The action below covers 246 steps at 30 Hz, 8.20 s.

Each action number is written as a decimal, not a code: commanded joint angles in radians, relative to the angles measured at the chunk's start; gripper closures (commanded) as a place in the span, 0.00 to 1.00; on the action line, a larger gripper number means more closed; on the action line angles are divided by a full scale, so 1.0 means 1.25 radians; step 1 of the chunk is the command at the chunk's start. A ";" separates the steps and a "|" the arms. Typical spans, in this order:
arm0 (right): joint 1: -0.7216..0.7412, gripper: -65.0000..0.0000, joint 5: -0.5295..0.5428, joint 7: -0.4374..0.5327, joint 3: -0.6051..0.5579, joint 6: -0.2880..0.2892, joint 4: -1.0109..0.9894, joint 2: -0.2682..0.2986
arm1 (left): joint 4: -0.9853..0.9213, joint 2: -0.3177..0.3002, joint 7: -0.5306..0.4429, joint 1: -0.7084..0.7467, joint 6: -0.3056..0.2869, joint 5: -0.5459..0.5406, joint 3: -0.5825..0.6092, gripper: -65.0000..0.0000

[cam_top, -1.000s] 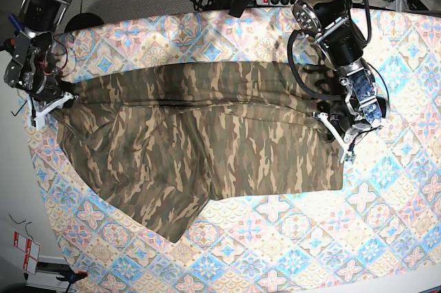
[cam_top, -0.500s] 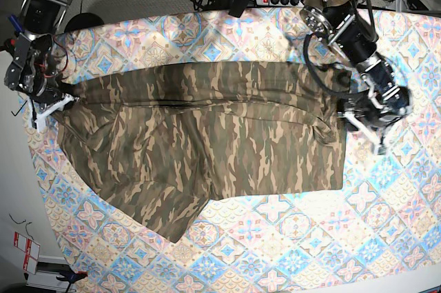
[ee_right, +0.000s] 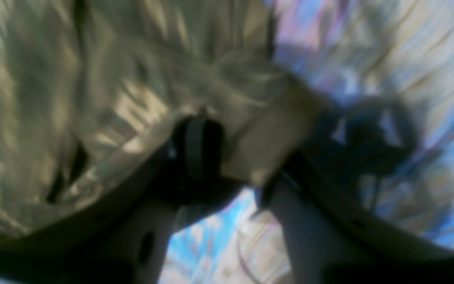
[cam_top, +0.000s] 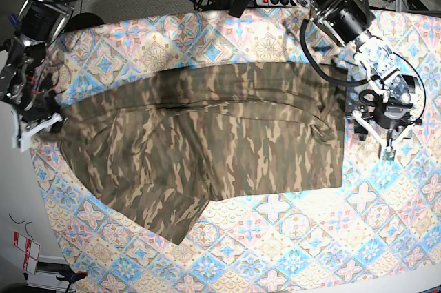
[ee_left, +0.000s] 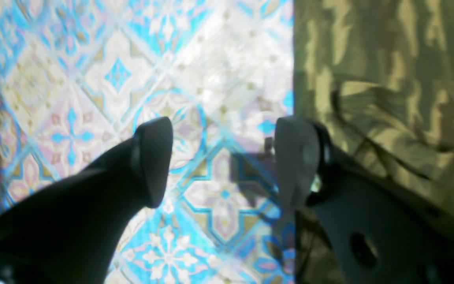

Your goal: Fold the T-shirt properly

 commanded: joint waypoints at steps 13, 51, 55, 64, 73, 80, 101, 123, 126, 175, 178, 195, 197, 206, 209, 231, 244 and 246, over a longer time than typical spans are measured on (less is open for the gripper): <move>-0.039 0.74 0.006 -0.046 0.162 -0.004 0.003 0.021 | 0.032 0.001 -0.009 -0.007 0.005 -0.006 0.011 0.38; 0.289 0.41 -0.360 0.217 -0.087 0.152 -0.386 0.065 | 0.147 0.045 -0.008 0.260 0.005 -0.011 0.214 0.38; 0.295 0.41 -0.380 0.287 -0.087 0.152 -0.451 0.069 | 0.151 0.055 -0.008 0.294 0.005 -0.012 0.230 0.38; 0.325 0.41 -0.382 0.370 -0.087 0.149 -0.491 0.100 | 0.151 0.072 -0.008 0.317 0.005 -0.007 0.257 0.38; 0.325 0.38 -0.420 0.462 -0.088 0.073 -0.622 0.114 | 0.153 0.069 -0.008 0.330 0.005 -0.006 0.256 0.38; 0.321 0.33 -0.423 0.586 -0.085 0.073 -0.780 0.132 | 0.150 0.068 -0.009 0.335 0.005 -0.006 0.256 0.38; 0.269 0.73 -0.427 0.441 -0.094 0.238 -0.846 0.110 | 0.123 -0.035 -0.014 0.368 0.005 -0.012 0.257 0.61; 0.184 0.56 -0.423 0.214 0.201 0.238 -0.347 0.117 | 0.129 0.012 -0.009 0.337 0.005 -0.012 0.257 0.46; 0.125 0.56 -0.423 0.145 0.306 0.238 -0.132 0.057 | 0.129 0.012 -0.009 0.321 0.005 -0.012 0.257 0.46; 0.111 0.37 -0.093 0.002 0.458 0.238 -0.294 -0.070 | 0.124 0.077 -0.008 0.299 0.005 -0.005 0.259 0.46; 0.111 0.37 -0.093 0.002 0.456 0.238 -0.293 -0.070 | 0.107 0.084 -0.008 0.306 0.005 -0.005 0.259 0.46; 0.107 0.59 -0.101 -0.001 0.452 0.238 -0.289 -0.068 | -0.165 0.032 -0.012 0.233 0.005 -0.005 0.230 0.64; 0.107 0.75 -0.139 -0.006 0.445 0.238 -0.289 -0.068 | -0.167 0.031 -0.009 0.234 0.005 -0.005 0.230 0.77; 0.093 0.96 -0.244 -0.006 0.394 0.238 -0.288 -0.070 | -0.159 0.030 -0.013 0.281 0.005 0.080 0.230 1.00; 0.044 0.96 -0.244 -0.020 0.394 0.238 -0.286 -0.073 | -0.119 0.030 -0.013 0.311 0.005 0.096 0.230 1.00; -0.143 0.95 -0.247 -0.160 0.392 0.238 0.125 -0.183 | 0.003 -0.024 -0.013 0.428 0.005 0.092 0.225 1.00; -0.137 0.48 -0.247 -0.154 0.331 0.238 0.132 -0.176 | 0.003 -0.018 -0.009 0.412 0.005 0.097 0.225 0.59; -0.117 0.46 -0.247 -0.157 0.334 0.238 0.133 -0.175 | 0.003 -0.018 -0.009 0.412 0.005 0.097 0.225 0.56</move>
